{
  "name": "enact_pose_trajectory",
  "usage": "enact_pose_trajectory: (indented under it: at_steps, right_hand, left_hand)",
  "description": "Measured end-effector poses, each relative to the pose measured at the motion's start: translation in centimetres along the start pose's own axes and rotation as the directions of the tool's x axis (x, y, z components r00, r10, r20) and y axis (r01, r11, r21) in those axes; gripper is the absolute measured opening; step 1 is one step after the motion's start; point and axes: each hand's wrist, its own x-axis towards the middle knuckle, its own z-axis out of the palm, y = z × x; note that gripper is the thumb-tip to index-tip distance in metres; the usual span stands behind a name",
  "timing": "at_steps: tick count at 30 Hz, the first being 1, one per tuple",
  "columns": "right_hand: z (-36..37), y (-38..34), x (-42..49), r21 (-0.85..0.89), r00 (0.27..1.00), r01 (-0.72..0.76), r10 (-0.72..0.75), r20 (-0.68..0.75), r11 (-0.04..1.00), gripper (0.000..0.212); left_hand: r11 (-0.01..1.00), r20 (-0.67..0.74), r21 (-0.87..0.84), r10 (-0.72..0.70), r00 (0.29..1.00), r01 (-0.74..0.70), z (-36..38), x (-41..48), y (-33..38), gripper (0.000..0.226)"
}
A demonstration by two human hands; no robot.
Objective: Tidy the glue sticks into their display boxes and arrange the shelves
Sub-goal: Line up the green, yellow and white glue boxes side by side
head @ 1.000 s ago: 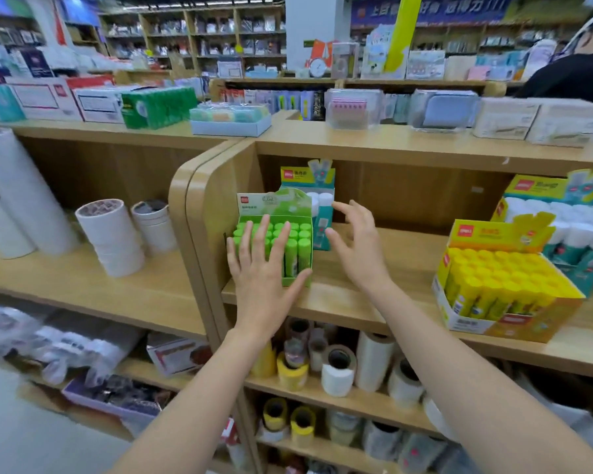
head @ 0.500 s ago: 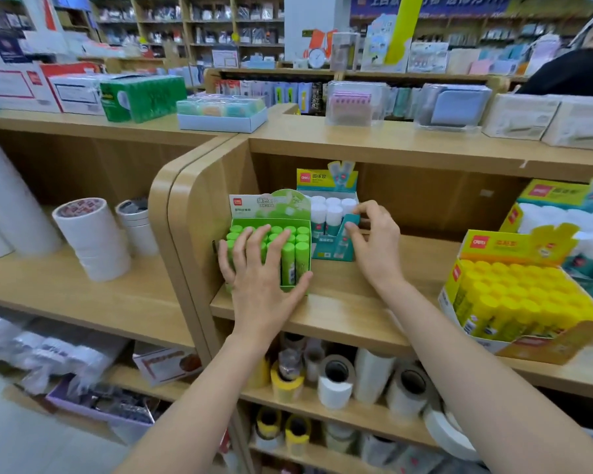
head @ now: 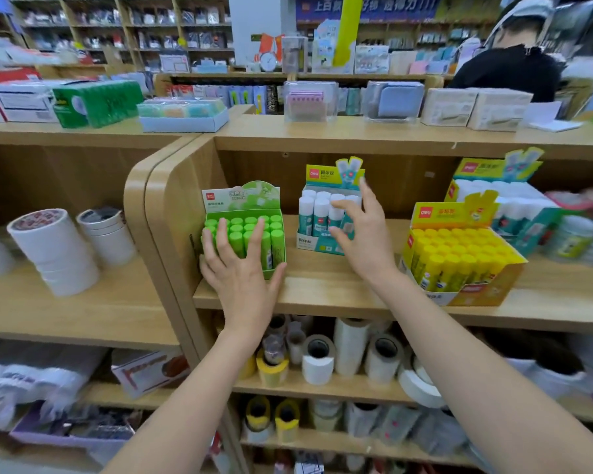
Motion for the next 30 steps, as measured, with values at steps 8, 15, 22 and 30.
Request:
enact_pose_trajectory:
  at_steps: [8, 15, 22, 30]
  right_hand:
    - [-1.1, -0.7, 0.2, -0.088, 0.995, -0.017, 0.008, -0.097, 0.996, 0.028]
    - [-1.5, -0.5, 0.8, -0.086, 0.997, -0.049, 0.043, -0.069, 0.995, 0.026]
    - [-1.7, -0.1, 0.2, -0.042, 0.997, 0.025, -0.028, -0.067, 0.999, 0.041]
    - [-7.5, -1.0, -3.9, 0.021, 0.917, 0.233, -0.213, -0.339, 0.972, 0.028]
  left_hand:
    - [0.998, 0.056, -0.029, 0.051, 0.997, -0.05, 0.3, 1.8, -0.6, 0.07]
    - [0.998, 0.129, -0.047, 0.04, 0.991, -0.034, 1.7, 4.1, -0.1, 0.071]
    - [0.995, 0.112, -0.022, 0.1, 0.989, -0.098, 1.5, 4.2, 0.6, 0.074]
    - [0.855, 0.022, -0.404, 0.364, 0.931, -0.324, 0.5, -0.2, 6.6, 0.053]
